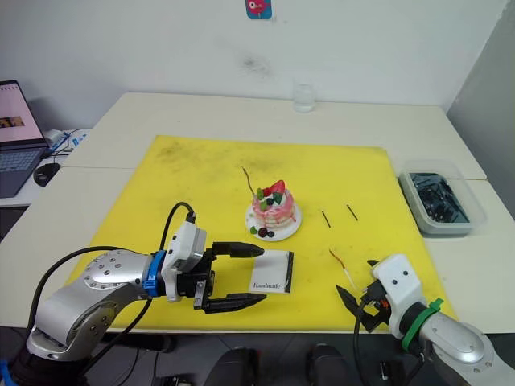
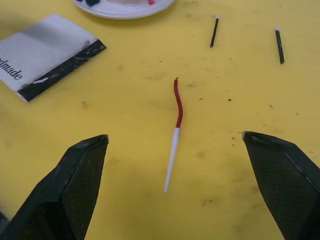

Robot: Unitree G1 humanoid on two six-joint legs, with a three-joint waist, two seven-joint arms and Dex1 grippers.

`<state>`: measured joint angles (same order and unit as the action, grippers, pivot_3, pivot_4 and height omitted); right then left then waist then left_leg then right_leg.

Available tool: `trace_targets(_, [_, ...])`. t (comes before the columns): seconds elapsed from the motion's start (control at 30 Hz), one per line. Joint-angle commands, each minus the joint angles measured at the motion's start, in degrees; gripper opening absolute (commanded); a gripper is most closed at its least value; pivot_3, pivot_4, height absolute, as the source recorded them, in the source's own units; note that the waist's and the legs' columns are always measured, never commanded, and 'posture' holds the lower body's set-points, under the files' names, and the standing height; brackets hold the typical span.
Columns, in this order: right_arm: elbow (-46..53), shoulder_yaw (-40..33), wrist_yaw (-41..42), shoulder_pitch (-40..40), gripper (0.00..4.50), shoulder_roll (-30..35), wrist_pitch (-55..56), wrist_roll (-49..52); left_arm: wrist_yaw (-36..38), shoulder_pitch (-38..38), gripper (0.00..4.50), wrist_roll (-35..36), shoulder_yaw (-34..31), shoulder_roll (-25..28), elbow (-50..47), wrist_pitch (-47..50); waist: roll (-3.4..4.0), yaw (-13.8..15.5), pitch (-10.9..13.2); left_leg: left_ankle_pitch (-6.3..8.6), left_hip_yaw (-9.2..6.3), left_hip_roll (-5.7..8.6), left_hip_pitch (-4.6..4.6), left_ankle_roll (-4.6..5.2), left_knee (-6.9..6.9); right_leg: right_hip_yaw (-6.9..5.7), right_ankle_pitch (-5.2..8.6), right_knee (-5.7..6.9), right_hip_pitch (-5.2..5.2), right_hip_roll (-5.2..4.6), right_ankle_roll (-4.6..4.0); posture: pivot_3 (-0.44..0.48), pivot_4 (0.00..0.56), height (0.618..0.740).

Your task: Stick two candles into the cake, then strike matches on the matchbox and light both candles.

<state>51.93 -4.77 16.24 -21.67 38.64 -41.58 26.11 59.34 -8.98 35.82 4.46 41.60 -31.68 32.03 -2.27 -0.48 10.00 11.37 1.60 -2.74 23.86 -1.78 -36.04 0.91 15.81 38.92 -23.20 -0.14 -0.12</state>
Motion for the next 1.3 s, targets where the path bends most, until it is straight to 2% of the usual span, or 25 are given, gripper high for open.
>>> trace_targets(0.03, [-0.7,1.6,-1.3,0.9,4.50,-2.0,2.0,-3.3,-0.5,-1.2,4.49,-0.7,0.5,-0.8,-1.0,-1.7,0.00,0.0,0.0,0.00,0.01,0.01,0.02,0.00,0.00,0.00,0.01,-0.02,0.00,0.00,-0.01,0.000,0.150,0.740])
trace_targets(0.2, [-2.5,3.7,-1.7,2.3,4.50,-3.9,1.3,-6.2,-1.4,-1.3,4.49,-1.1,1.2,-1.6,-1.4,-1.7,0.00,0.0,0.0,0.00,0.03,0.01,0.04,0.00,0.02,0.02,0.00,-0.04,-0.01,0.00,0.00,0.000,0.150,0.740])
trace_targets(0.37, [-2.0,5.0,-3.0,5.2,4.50,-5.6,-4.5,-6.0,-2.2,-1.7,4.49,-1.3,1.7,-2.1,-1.2,-2.0,0.00,0.0,0.0,0.00,-0.02,-0.01,0.03,0.00,0.03,-0.02,0.00,-0.01,-0.01,0.01,0.01,0.000,0.150,0.740])
trace_targets(0.4, [-2.0,4.9,-3.4,5.7,4.33,-6.3,-5.9,-5.6,-2.4,-1.7,4.50,-1.4,1.8,-2.3,-1.3,-2.0,0.00,0.0,0.0,0.00,-0.01,-0.01,0.03,0.00,0.03,-0.01,0.00,-0.01,-0.01,0.01,0.00,0.000,0.150,0.740])
trace_targets(0.5, [-1.5,4.6,-3.6,6.6,3.54,-7.3,-8.8,-5.1,-2.9,-1.6,4.50,-1.0,1.9,-2.5,-1.6,-1.8,0.00,0.1,0.0,0.00,0.00,0.00,0.04,0.00,0.02,0.00,0.00,-0.02,-0.01,0.00,0.00,0.000,0.150,0.740])
trace_targets(0.8, [0.5,4.4,-2.5,7.0,0.15,-7.2,-13.5,-4.7,-3.8,-0.7,4.50,-0.6,2.2,-2.9,-2.6,-1.6,0.00,0.1,0.0,0.00,-0.01,0.01,0.04,0.00,0.02,-0.01,-0.02,-0.02,-0.01,0.00,0.03,0.000,0.150,0.740])
trace_targets(0.83, [0.9,4.1,-2.5,7.2,0.02,-7.3,-14.1,-4.4,-3.9,-0.5,4.50,-0.6,2.3,-2.9,-2.7,-1.6,0.00,0.1,0.0,0.00,0.00,0.01,0.03,0.00,0.02,0.00,-0.02,-0.02,0.00,0.00,0.03,0.000,0.150,0.740])
trace_targets(1.0, [3.4,0.9,-2.1,9.4,0.02,-8.5,-18.0,-1.3,-4.4,0.3,4.50,0.4,1.7,-2.9,-2.9,-1.1,0.00,0.1,0.0,0.00,0.00,0.00,0.04,0.00,0.02,-0.01,-0.02,-0.02,-0.01,0.00,0.03,0.000,0.150,0.740])
trace_targets(1.1, [5.7,-3.3,-0.6,12.4,0.02,-8.5,-21.9,3.2,-4.6,1.6,4.50,4.1,0.4,-2.3,-3.2,2.0,0.00,0.0,0.0,0.00,0.00,0.00,0.04,0.00,0.03,0.00,-0.02,-0.02,-0.01,0.00,0.04,0.000,0.150,0.740])
trace_targets(1.23, [7.0,-8.8,2.6,15.8,0.02,-5.7,-25.8,8.2,-4.8,2.8,4.50,4.6,-0.1,-1.9,-3.1,2.6,0.00,0.0,0.0,0.01,-0.03,0.00,0.04,0.00,0.03,-0.04,-0.09,-0.02,-0.01,0.01,0.16,0.000,0.150,0.740])
trace_targets(1.3, [6.6,-12.2,6.2,16.2,0.02,-1.8,-26.1,10.2,-4.5,2.6,4.50,4.1,0.3,-1.8,-3.0,2.2,0.02,0.1,0.0,0.00,-0.02,0.02,0.04,0.00,0.03,-0.03,-0.07,-0.02,-0.01,0.01,0.13,0.000,0.150,0.740])
